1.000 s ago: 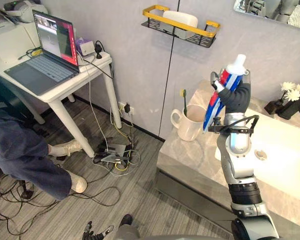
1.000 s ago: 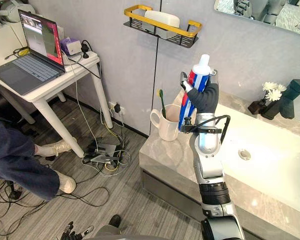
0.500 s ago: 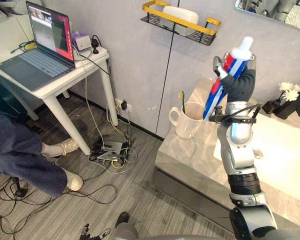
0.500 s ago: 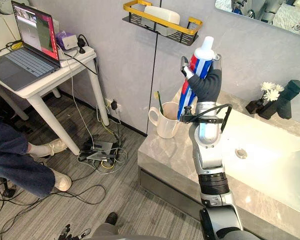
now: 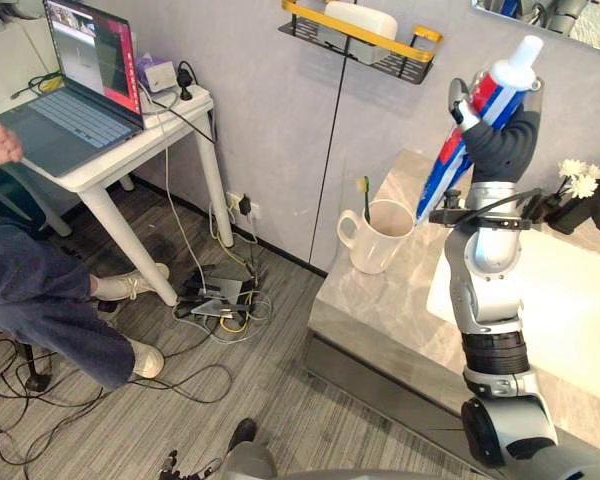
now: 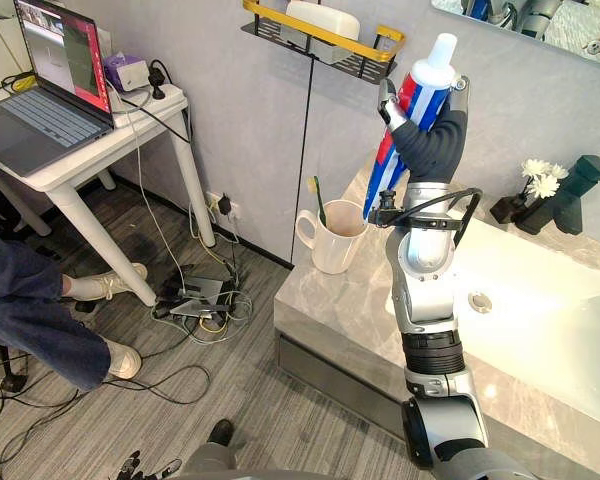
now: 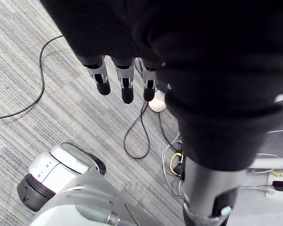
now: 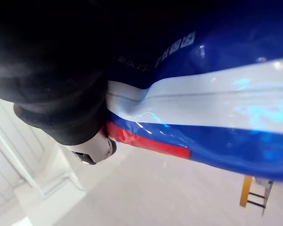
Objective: Organize washtable
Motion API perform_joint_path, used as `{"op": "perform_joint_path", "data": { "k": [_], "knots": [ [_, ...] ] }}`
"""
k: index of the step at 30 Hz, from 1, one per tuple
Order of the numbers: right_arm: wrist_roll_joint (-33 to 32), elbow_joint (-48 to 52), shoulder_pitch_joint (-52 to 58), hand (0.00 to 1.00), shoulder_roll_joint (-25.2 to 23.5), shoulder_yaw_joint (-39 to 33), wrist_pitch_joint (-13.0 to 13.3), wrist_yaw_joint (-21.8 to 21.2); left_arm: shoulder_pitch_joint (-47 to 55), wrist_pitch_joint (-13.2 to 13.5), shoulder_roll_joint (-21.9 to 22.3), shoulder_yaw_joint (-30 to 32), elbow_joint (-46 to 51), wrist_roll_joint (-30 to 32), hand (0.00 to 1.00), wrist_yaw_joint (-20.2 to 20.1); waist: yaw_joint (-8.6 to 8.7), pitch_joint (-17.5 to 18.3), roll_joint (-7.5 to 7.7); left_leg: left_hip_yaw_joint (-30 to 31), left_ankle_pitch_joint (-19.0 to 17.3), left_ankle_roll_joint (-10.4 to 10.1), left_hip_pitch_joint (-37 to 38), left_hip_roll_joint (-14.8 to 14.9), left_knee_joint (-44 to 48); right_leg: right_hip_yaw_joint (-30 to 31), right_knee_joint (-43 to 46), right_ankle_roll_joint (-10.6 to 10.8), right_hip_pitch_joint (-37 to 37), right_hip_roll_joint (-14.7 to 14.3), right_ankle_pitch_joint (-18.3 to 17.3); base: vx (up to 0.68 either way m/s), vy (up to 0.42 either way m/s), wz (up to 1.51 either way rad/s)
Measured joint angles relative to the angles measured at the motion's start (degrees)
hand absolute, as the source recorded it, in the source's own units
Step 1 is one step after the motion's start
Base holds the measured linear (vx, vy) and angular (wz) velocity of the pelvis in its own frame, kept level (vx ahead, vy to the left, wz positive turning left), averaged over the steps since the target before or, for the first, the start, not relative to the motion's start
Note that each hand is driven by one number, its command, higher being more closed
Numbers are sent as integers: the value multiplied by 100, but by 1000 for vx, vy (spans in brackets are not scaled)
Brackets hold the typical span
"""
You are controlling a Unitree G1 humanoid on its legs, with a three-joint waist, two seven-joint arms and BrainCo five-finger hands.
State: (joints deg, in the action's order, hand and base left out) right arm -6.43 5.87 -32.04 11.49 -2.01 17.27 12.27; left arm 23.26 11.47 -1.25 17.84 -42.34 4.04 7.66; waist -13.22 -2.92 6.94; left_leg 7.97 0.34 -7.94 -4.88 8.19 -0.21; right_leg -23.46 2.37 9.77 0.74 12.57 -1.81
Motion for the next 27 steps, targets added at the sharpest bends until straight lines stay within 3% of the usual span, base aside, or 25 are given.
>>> {"op": "perform_joint_path", "data": {
  "k": [9, 10, 20, 27],
  "knots": [
    [-80, 0, -29, 100, 10, 1, 0, 0, 0, 4, -14, -3, -45, -3, 0, 2, 13, -14, 11, -21, 83, 7, 90, 14, -167, 12, 7, 0, 0, 0, 0, 0, 0, 0],
    [-198, 0, -215, 100, 18, 37, 17, -1, -79, 8, -63, -24, -204, -116, 0, 7, 156, -88, -3, -52, 84, 7, 120, 22, -183, 46, 27, -1, -7, 1, -1, 0, 0, 0],
    [-191, 0, -215, 100, 18, 250, 10, 33, -106, 10, -119, -147, -365, -117, 0, 12, 167, -88, 10, -2, 84, 7, 63, 18, -180, 11, 24, -1, -38, 0, -2, 0, 0, 1],
    [33, 0, -215, 100, 13, 458, -154, 268, -238, 7, -200, -253, -740, -118, 0, 18, 197, -68, -36, 140, 92, -2, -57, -18, -170, -37, 2, 0, -98, 14, -2, 11, -7, 6]
  ]
}}
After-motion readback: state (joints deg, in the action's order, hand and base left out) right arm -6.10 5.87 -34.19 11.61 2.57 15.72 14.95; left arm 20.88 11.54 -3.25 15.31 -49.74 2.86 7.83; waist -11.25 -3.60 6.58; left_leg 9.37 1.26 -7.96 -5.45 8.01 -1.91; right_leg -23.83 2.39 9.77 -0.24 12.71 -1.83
